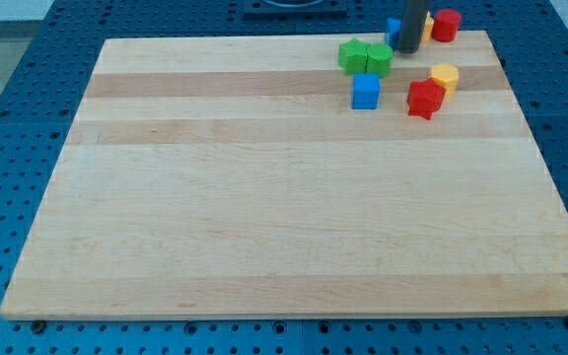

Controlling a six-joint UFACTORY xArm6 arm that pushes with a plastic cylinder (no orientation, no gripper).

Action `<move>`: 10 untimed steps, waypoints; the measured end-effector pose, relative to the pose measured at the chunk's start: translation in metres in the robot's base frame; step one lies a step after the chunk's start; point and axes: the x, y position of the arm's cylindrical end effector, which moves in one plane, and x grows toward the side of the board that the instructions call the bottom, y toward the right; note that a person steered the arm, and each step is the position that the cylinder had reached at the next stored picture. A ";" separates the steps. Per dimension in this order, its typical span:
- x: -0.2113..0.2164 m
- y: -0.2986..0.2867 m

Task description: Push the green circle to the left of the blue triangle

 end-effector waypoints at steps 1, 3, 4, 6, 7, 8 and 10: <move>0.031 0.000; 0.050 -0.017; 0.048 -0.028; 0.030 -0.034; 0.020 -0.034; 0.026 -0.034; 0.052 -0.039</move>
